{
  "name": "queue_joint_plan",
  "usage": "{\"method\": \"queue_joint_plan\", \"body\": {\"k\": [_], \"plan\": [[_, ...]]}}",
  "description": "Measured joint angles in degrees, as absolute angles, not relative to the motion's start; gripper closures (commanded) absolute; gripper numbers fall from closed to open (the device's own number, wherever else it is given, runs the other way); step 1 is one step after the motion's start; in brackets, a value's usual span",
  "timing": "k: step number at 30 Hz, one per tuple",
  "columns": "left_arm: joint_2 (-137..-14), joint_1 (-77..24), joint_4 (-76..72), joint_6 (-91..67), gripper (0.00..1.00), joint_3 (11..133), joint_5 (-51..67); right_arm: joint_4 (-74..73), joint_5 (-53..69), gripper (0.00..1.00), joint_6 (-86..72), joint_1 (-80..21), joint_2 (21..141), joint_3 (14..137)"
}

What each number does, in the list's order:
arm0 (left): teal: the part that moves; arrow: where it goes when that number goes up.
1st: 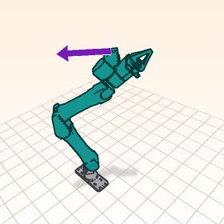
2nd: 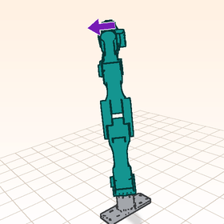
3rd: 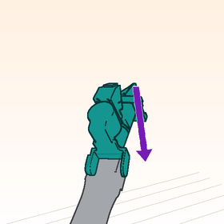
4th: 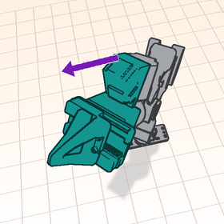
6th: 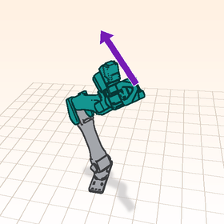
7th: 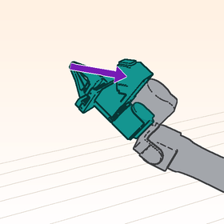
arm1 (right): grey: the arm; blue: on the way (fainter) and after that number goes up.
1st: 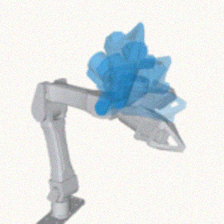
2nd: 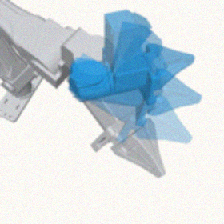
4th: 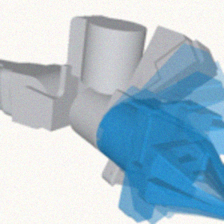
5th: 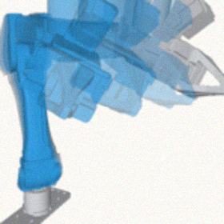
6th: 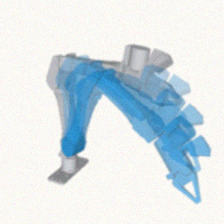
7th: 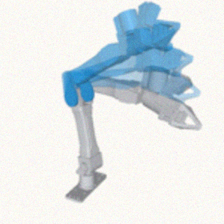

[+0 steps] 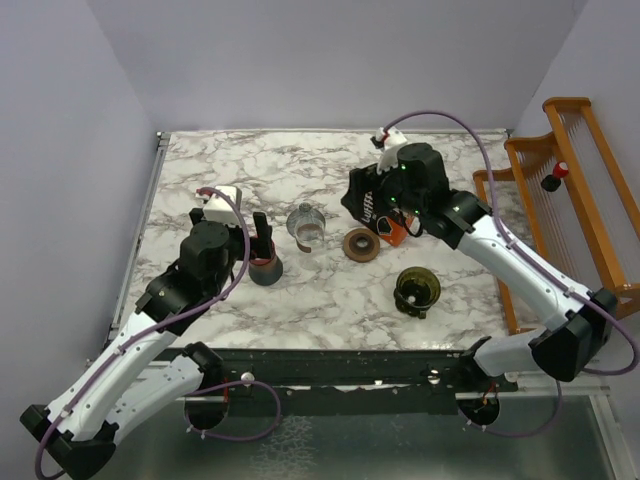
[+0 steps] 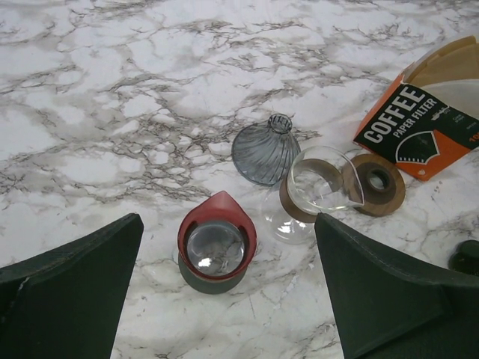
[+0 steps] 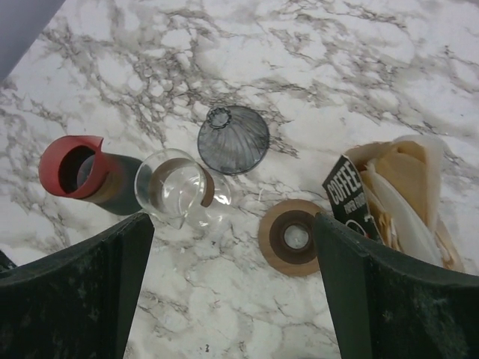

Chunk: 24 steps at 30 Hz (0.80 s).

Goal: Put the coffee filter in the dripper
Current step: Pick up the coffee server from the center of the board.

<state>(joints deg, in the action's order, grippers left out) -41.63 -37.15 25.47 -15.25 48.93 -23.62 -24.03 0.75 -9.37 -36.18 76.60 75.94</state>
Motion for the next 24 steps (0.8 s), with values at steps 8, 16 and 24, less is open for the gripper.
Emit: {"method": "queue_joint_plan", "body": {"k": [8,16,24], "plan": [[-39.4,-37.15,24.99,-15.64,0.01,48.16,-24.38,-24.05,0.75,0.16,-9.8,-41.19,86.11,80.99],[-37.78,-37.15,24.93,-15.68,0.01,47.72,-24.93,-24.14,1.3,0.28,-12.16,-41.6,95.24,83.66],[-37.67,-37.12,24.91,-15.62,0.01,47.68,-25.04,-24.67,2.48,0.4,-13.91,-41.91,101.32,84.27]]}}
